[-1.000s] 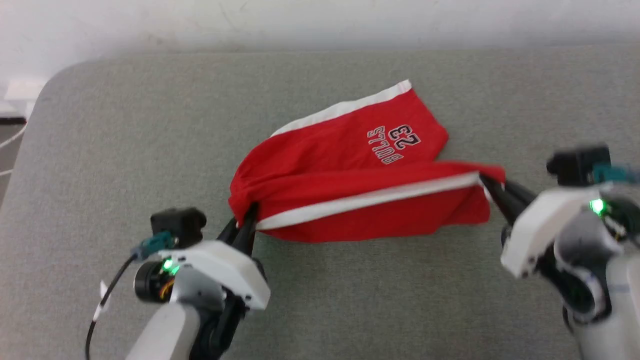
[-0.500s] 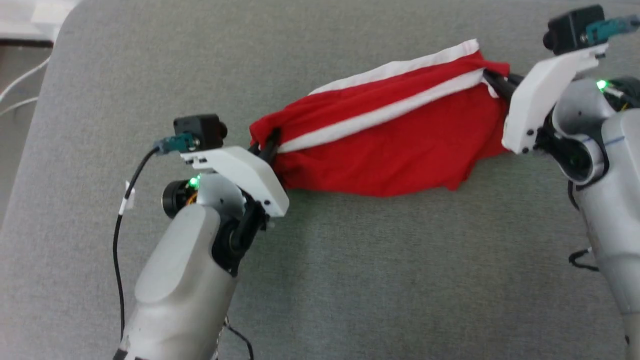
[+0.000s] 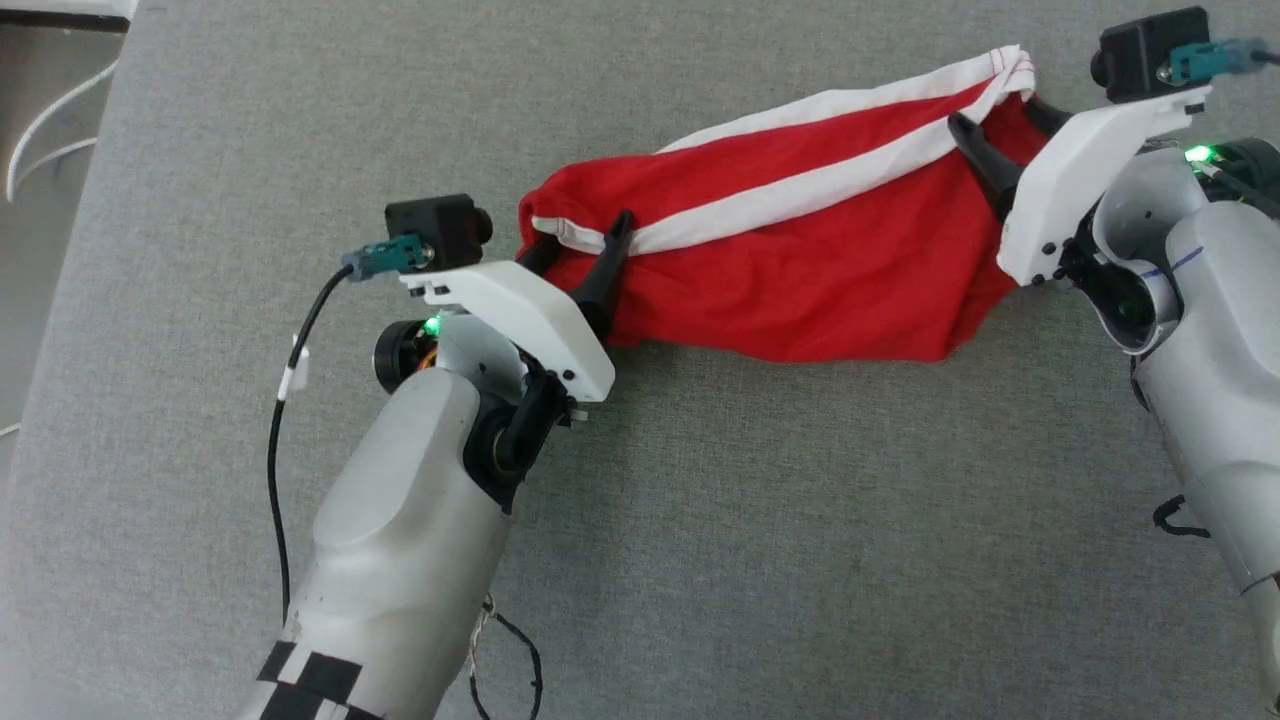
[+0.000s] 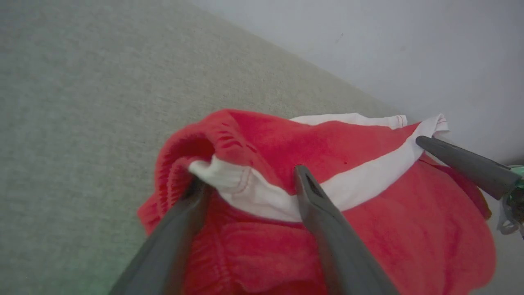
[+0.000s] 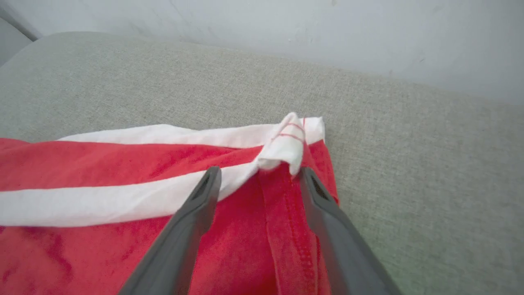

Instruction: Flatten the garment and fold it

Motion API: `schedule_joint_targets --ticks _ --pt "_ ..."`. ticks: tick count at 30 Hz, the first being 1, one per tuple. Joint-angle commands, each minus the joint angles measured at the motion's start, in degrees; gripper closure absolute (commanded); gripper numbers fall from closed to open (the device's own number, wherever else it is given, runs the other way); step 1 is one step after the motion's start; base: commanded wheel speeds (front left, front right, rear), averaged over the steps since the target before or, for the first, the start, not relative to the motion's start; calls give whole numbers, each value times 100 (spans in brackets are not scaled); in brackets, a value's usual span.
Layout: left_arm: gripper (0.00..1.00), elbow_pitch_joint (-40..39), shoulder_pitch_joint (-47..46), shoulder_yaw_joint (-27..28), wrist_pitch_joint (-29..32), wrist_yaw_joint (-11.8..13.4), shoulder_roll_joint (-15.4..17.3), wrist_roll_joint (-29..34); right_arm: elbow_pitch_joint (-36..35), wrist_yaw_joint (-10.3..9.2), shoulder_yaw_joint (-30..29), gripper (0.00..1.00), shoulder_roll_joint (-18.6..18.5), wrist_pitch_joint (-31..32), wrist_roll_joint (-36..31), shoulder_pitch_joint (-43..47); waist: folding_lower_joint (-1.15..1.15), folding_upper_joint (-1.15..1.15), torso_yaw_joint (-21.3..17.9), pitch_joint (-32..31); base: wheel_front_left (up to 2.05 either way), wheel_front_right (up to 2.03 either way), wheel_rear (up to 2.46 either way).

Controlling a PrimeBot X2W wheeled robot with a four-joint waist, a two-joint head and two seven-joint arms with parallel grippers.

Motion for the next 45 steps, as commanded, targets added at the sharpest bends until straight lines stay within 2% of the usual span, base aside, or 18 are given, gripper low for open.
schedule_joint_targets --ticks 1,3,4,5,9,11,16,20,27,31,35,39,43,44,45 --pt "0 97 29 -15 -150 -3 27 16 28 -5 64 0 -30 -357 -9 -22 0 0 -29 -89 0 0 0" --pt "0 93 97 -19 -410 20 29 82 68 -5 148 0 -38 -878 -42 50 0 0 -59 -196 0 0 0" --pt "0 93 97 -19 -410 20 29 82 68 -5 148 0 -38 -878 -42 50 0 0 -59 -196 0 0 0" --pt "0 68 216 -31 -655 94 76 195 89 -5 220 0 -32 -1394 -86 161 0 0 -98 -347 0 0 0" --pt "0 -163 547 -31 -998 296 229 380 -5 -5 283 0 -35 -2245 -173 458 0 0 -179 -653 0 0 0" --pt "0 -256 639 -39 -1030 361 302 438 -72 -5 285 0 -36 -2370 -215 549 0 0 -212 -724 0 0 0" --pt "0 -869 1039 -64 -822 660 791 662 -674 -5 141 0 -11 -2613 -444 1223 0 0 -425 -1088 0 0 0" --pt "0 -1402 1197 -151 -66 719 1235 673 -1449 -5 -212 0 30 -2642 -723 1976 0 0 -643 -1310 0 0 0" --pt "0 -1764 1196 -377 1787 508 1799 266 -3024 -5 -904 0 309 -2040 -1229 3372 0 0 -1032 -1483 0 0 0" --pt "0 -1562 1147 -387 2367 472 1834 -15 -3844 -5 -1096 0 524 -1643 -1445 3978 0 0 -1238 -1465 0 0 0" --pt "0 -1145 1034 -409 2574 545 1832 -49 -4403 -5 -1164 0 692 -1369 -1529 4304 0 0 -1414 -1383 0 0 0" --pt "0 -617 861 -555 2713 546 1743 20 -4719 -5 -1175 0 771 -1167 -1524 4461 0 0 -1517 -1299 0 0 0" --pt "0 -80 742 -916 3032 394 1639 171 -4873 -5 -1168 0 796 -1038 -1445 4527 0 0 -1571 -1240 0 0 0" --pt "25 29 733 -1005 3097 340 1594 195 -4886 -5 -1169 0 800 -1005 -1400 4535 0 0 -1584 -1227 0 0 0" --pt "56 130 734 -1085 3158 283 1544 208 -4899 -5 -1163 0 784 -992 -1384 4525 0 0 -1597 -1211 0 0 0"
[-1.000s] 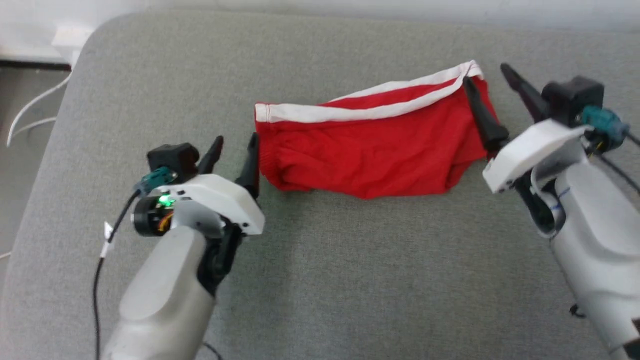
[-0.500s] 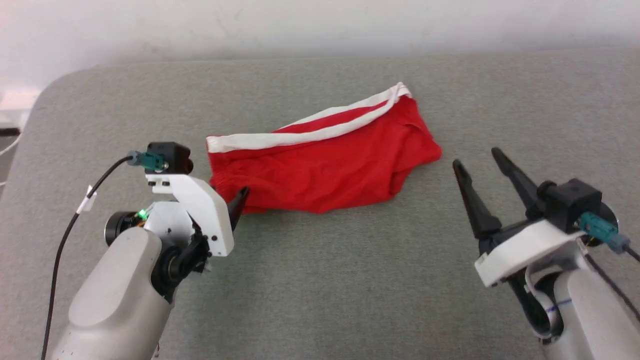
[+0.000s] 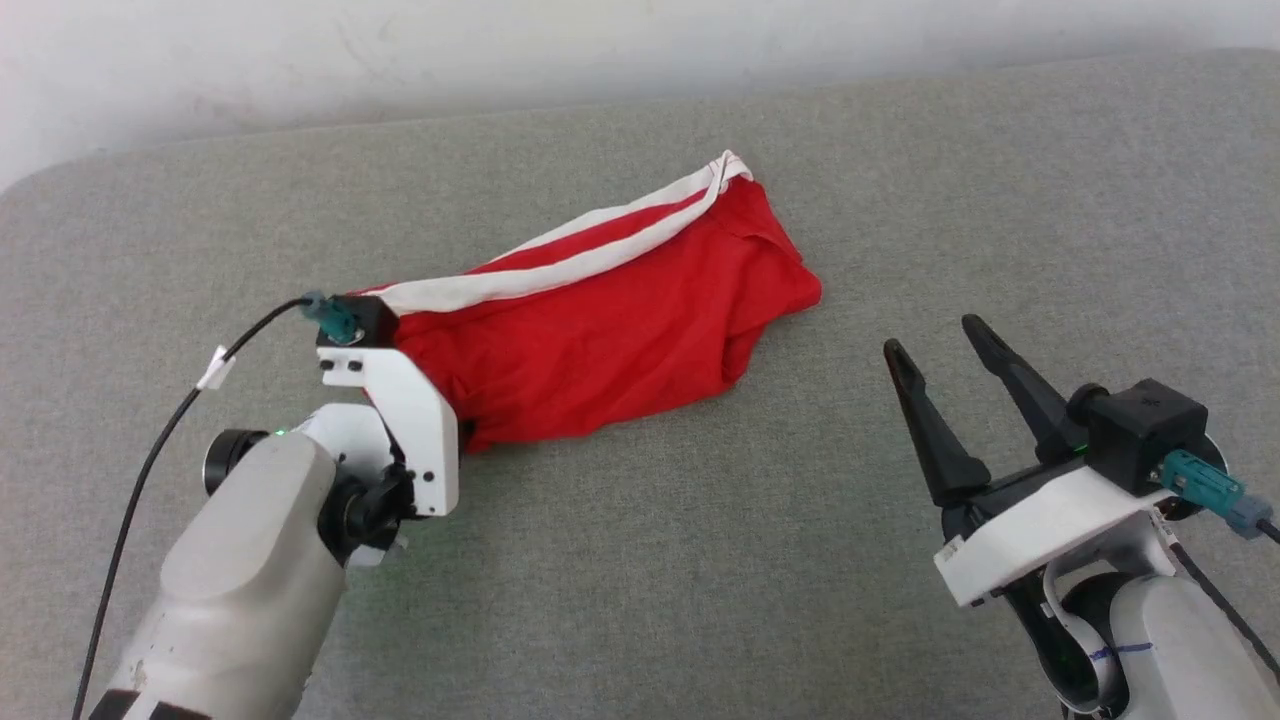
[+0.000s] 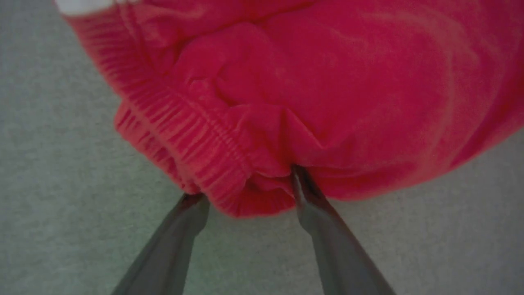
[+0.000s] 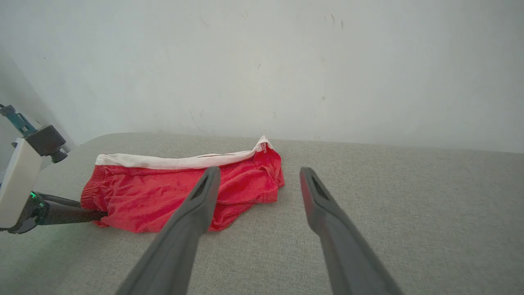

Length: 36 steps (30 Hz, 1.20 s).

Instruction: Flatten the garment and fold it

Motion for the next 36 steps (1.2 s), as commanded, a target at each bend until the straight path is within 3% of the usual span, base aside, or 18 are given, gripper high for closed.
schedule_joint_targets --ticks 1,2,7,10,21,29,36 --pt "91 240 251 -225 158 -93 -210 32 -34 -5 19 0 0 6 38 49 1 0 -27 28 0 0 0" --pt "100 324 258 -309 213 -149 -254 54 -27 -5 34 0 -8 36 76 47 1 0 -25 33 0 0 0" --pt "100 539 261 -347 45 -290 -444 -17 70 -5 17 0 -63 210 248 -23 1 0 17 6 0 0 0" --pt "100 484 277 -282 -224 -342 -423 -37 471 -5 -53 0 -108 514 520 -213 1 0 48 -29 0 0 0" --pt "100 -802 49 -284 -847 -315 -270 244 2955 -5 7 0 -213 1837 1192 -2193 1 0 655 181 0 0 0" --pt "100 -1723 -76 -388 -809 -212 -236 400 4771 -5 127 0 -178 2470 1111 -3743 1 0 1116 601 0 0 0" --pt "100 -2067 -43 -428 -868 -178 -219 433 6002 -5 189 0 -79 2754 936 -4390 1 0 1310 856 0 0 0"
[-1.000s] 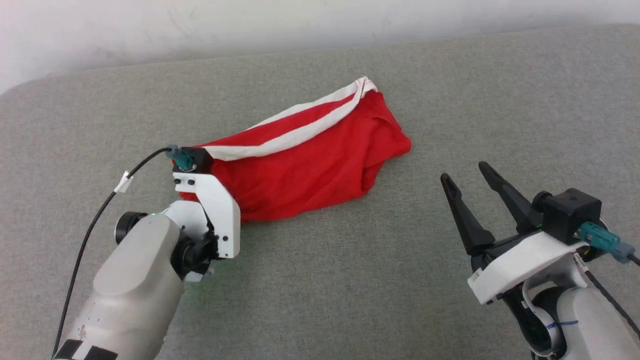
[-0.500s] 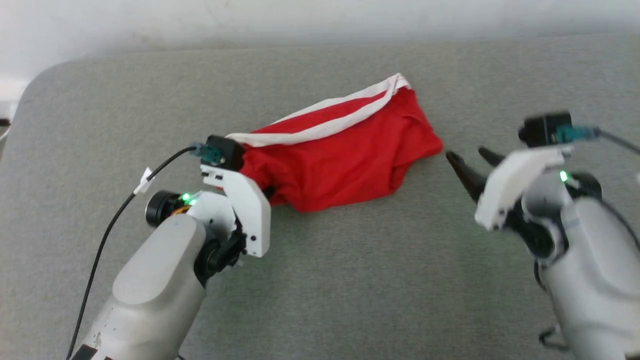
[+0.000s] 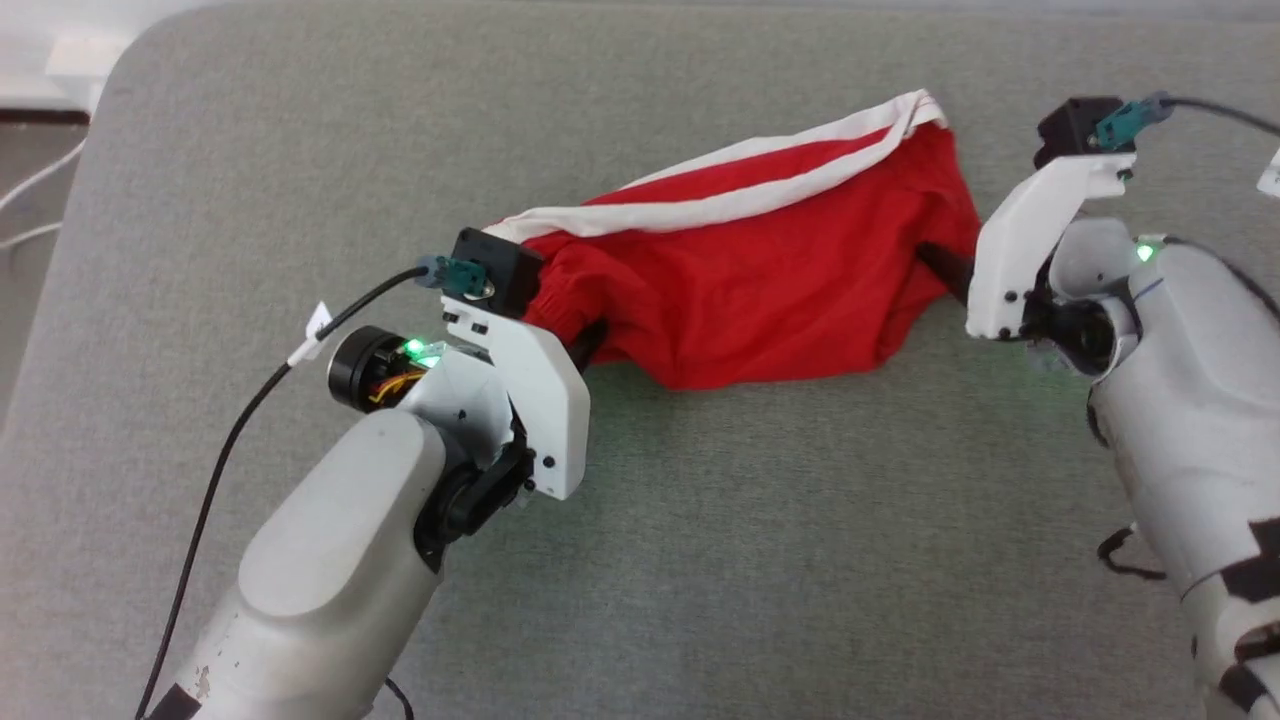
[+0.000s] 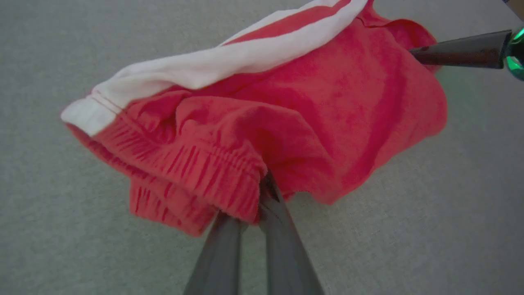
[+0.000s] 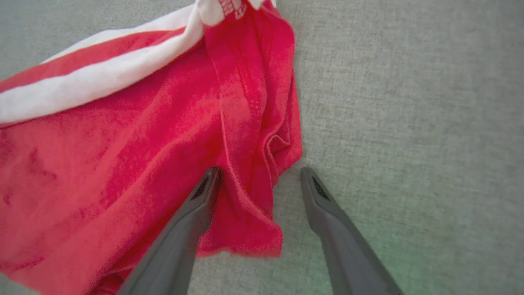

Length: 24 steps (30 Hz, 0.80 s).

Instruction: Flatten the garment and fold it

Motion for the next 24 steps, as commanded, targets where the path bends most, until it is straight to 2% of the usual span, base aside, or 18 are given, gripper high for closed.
schedule_joint_targets --ticks 1,2,3,4,5,8,14,18,24 --pt "100 -49 -21 -14 -31 46 24 39 237 -4 41 0 61 120 -36 -26 -1 0 155 167 0 0 0" --pt "100 -65 -1 -16 -35 53 27 33 379 -4 73 0 101 208 -27 -39 -1 0 163 173 0 0 0" --pt "100 -74 21 -20 -39 60 34 30 513 -4 113 29 141 332 -5 -40 -1 0 166 173 0 0 0" --pt "100 -79 46 -22 -34 69 42 23 634 -4 137 72 171 457 31 -42 -1 0 163 172 0 0 0" --pt "100 -83 70 -26 -28 71 48 10 743 -4 162 100 189 584 64 -47 -1 0 158 169 0 0 0" --pt "100 -82 115 -28 -35 78 62 -7 870 -4 221 100 215 741 114 -59 -1 0 140 130 0 0 0" --pt "100 -124 214 20 -149 87 137 -44 549 -4 431 100 97 471 377 -75 -1 0 61 -151 0 0 0" --pt "100 -222 362 61 -188 101 212 -112 -194 -4 707 100 -178 180 796 167 -1 0 -13 -476 0 0 0" --pt "100 -494 849 115 -123 196 414 -279 -1679 -4 1262 100 -935 124 1312 1144 -1 0 -253 -915 0 0 0"
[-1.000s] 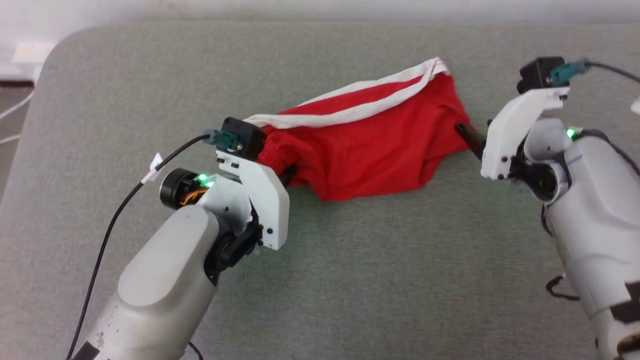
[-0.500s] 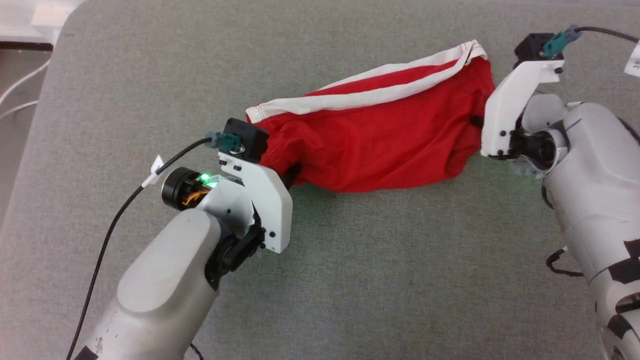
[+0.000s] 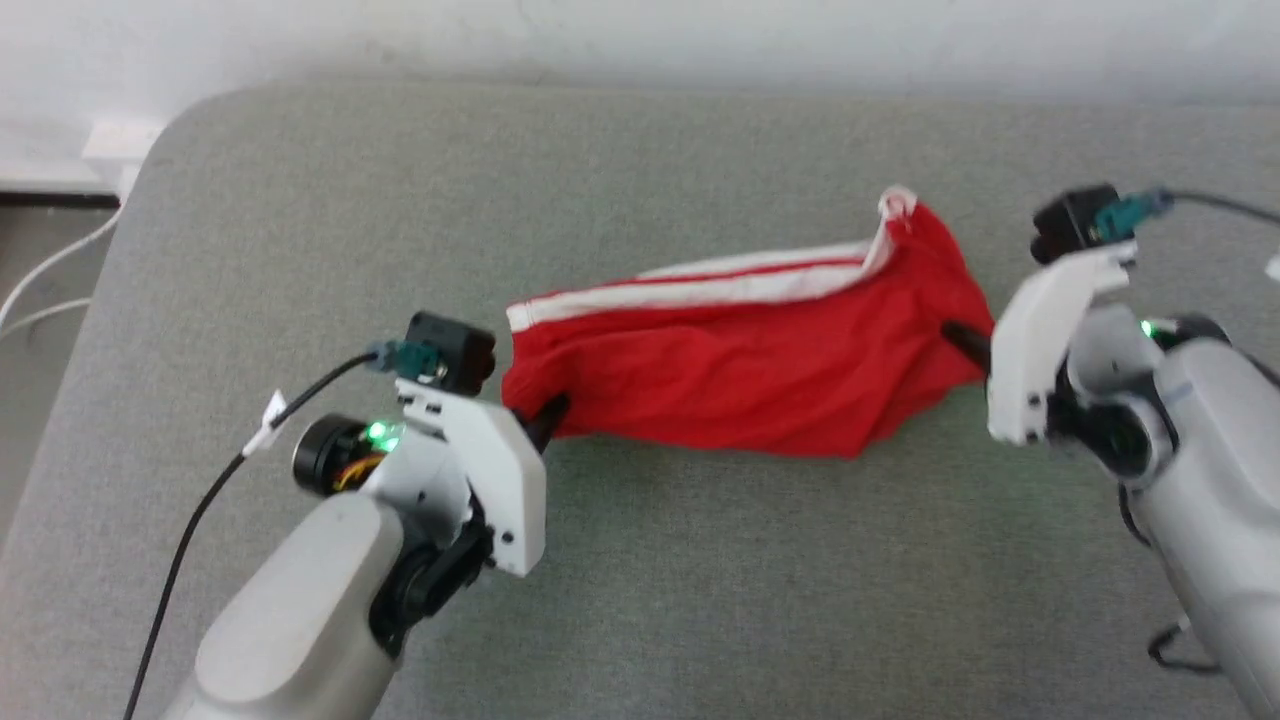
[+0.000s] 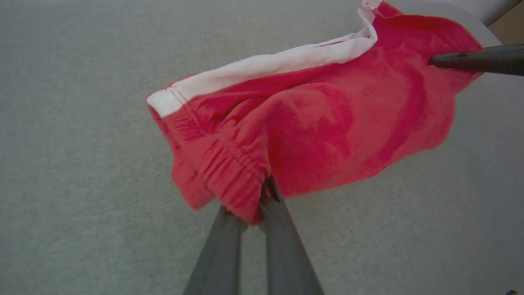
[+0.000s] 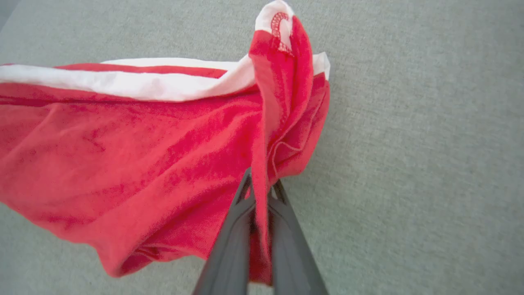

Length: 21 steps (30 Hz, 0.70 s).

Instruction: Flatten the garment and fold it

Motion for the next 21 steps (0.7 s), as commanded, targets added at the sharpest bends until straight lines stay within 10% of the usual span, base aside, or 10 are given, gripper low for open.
schedule_joint_targets --ticks 1,13,15,16,17,18,19,21 --pt "100 -114 218 44 -6 73 99 -49 -368 2 40 100 -196 -35 94 378 0 0 -265 -341 0 0 0" --pt "100 -546 1792 -21 180 642 514 -266 -2650 2 -1000 100 -404 109 -92 3406 0 0 -719 -727 0 0 0" --pt "100 -511 1967 -45 199 722 457 -335 -2834 2 -1235 55 -259 184 -244 3784 0 0 -735 -750 0 0 0" --pt "100 -485 2041 -55 219 741 412 -396 -2920 2 -1332 5 -203 177 -379 3940 0 0 -734 -763 0 0 0" --pt "97 -453 2112 -79 261 748 376 -454 -3002 2 -1403 0 -133 160 -490 4078 0 0 -738 -781 0 0 0" --pt "62 -428 2186 -90 296 749 330 -534 -3082 2 -1504 0 -45 81 -593 4192 0 0 -742 -797 0 0 0" --pt "2 -409 2249 -88 297 754 291 -595 -3158 2 -1601 0 37 -40 -730 4282 0 0 -752 -810 0 0 0" --pt "0 -374 2353 -61 247 788 231 -673 -3276 2 -1734 0 226 -239 -913 4438 0 0 -768 -824 0 0 0"
